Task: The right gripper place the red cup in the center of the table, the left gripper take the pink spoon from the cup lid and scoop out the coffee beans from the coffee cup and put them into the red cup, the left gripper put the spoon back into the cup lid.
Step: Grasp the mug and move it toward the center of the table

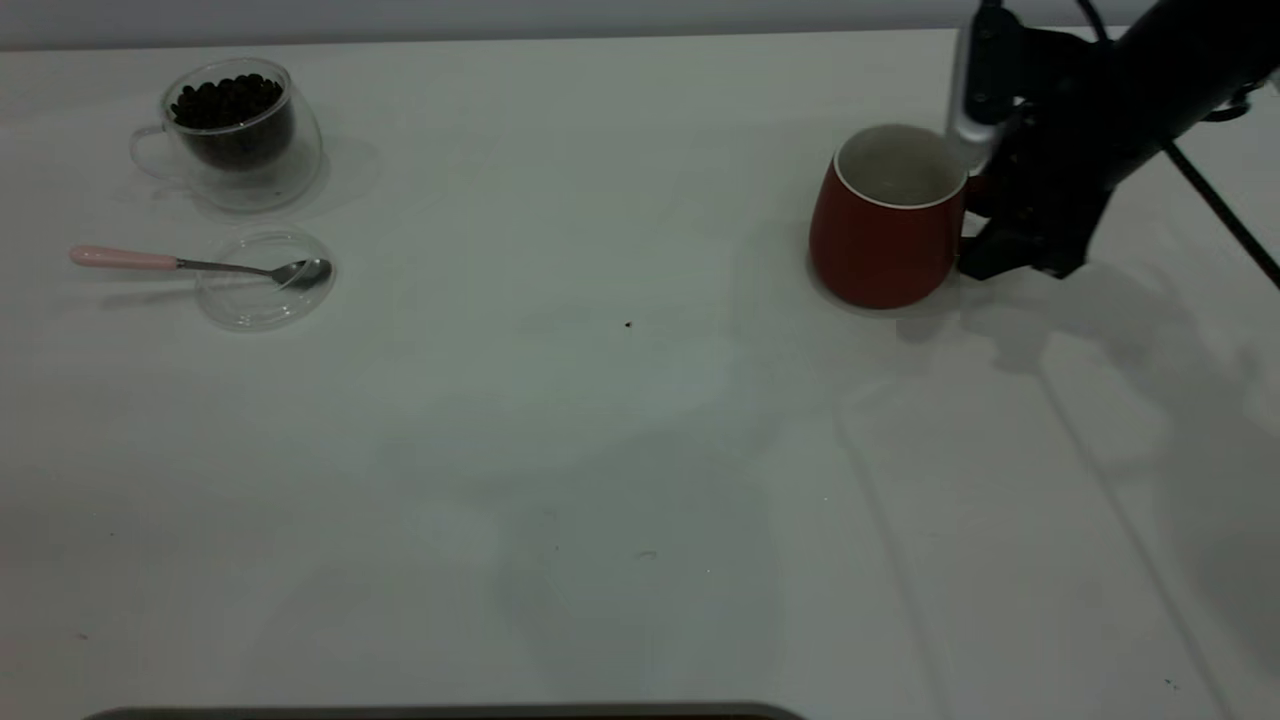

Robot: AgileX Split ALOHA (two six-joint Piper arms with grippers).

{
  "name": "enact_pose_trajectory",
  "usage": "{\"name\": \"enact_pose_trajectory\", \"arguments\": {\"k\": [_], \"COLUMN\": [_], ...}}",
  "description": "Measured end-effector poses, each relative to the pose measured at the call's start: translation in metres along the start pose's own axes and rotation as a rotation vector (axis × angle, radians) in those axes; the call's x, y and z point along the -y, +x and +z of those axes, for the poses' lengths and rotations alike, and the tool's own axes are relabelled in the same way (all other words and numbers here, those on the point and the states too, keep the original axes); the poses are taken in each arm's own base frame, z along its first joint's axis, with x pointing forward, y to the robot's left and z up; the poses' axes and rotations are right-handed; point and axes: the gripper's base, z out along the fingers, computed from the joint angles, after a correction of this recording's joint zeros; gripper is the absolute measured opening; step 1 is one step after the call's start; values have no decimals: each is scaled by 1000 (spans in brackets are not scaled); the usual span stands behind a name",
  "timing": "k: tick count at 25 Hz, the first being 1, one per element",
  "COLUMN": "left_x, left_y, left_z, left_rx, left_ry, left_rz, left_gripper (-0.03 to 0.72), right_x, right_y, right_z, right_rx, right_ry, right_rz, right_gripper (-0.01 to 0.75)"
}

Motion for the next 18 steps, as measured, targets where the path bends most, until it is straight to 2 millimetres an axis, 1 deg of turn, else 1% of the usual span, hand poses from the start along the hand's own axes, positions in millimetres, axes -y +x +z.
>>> {"name": "enact_pose_trajectory", "arguments": {"k": [4,10,13,18], "left_x": [0,0,0,0], "left_y": [0,0,0,0], "left_z": [0,0,0,0], "left_rx": [0,0,0,0], "left_ry": [0,0,0,0], "left_rz": [0,2,2,2], "left_gripper": [517,517,517,517], "right_x": [-2,-3,-7,-20], "right_y": [-15,-56,-77,-109], "right_z": [4,10,13,25], "right_rx": [11,65,96,139], "right_ry": [12,37,38,25], "right_rz": [-17,-69,-99,-134], "right_gripper": [528,511,509,509]}}
